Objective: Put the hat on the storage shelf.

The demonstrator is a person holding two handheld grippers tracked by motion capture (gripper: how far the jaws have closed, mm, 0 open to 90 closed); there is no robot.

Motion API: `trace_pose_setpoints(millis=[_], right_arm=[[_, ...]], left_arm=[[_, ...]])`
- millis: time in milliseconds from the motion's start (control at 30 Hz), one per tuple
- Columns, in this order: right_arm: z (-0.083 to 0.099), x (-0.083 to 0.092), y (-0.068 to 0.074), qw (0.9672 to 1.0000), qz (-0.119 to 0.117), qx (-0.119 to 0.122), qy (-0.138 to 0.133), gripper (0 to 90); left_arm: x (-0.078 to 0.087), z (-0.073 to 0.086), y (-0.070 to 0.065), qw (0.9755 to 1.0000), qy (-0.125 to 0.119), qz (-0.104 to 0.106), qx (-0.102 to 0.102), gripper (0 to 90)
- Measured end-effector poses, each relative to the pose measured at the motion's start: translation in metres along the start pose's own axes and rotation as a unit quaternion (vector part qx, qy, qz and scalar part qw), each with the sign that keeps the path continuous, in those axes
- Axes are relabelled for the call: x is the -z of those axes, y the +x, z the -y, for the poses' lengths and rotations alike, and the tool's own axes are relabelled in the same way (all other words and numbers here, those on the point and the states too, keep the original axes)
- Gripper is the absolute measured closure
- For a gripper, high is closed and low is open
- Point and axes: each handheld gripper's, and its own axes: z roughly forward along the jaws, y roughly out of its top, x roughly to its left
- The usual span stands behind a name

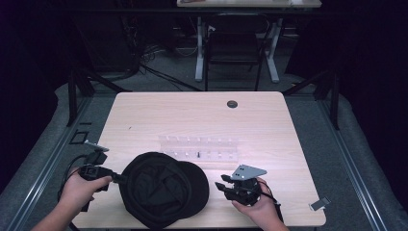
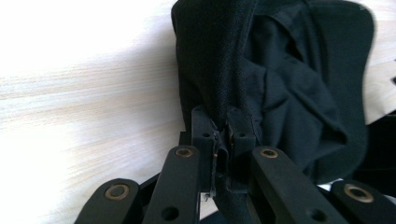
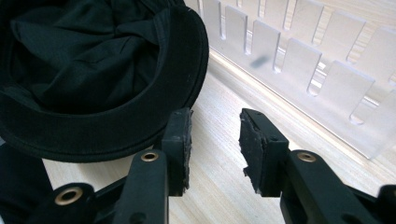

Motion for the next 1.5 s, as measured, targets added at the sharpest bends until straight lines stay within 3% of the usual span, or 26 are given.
trace_pose_setpoints(millis=[367,833,1100,1267,1500], right_arm=[[0.002,0.000,-0.001,1.0000,0.003,-0.005,0.002,63.0],[0.003,0.001,-0.005,1.0000,0.004,-0.007,0.006,61.4],[0.003,0.002,-0.007,0.9999,0.004,-0.013,0.002,61.2],[0.003,0.002,-0.007,0.9999,0.005,-0.014,0.002,61.0],[0.004,0.002,-0.009,0.9999,0.006,-0.013,0.004,60.9]], left_arm=[[0.022,-0.008,-0.017,0.9991,-0.015,0.039,-0.007,85.2],[0.041,-0.015,-0.041,0.9978,-0.018,0.062,-0.013,85.2],[0.048,-0.018,-0.055,0.9955,-0.021,0.091,-0.016,85.2],[0.056,-0.022,-0.067,0.9923,-0.026,0.119,-0.023,85.2],[0.060,-0.027,-0.077,0.9907,-0.029,0.131,-0.021,85.2]])
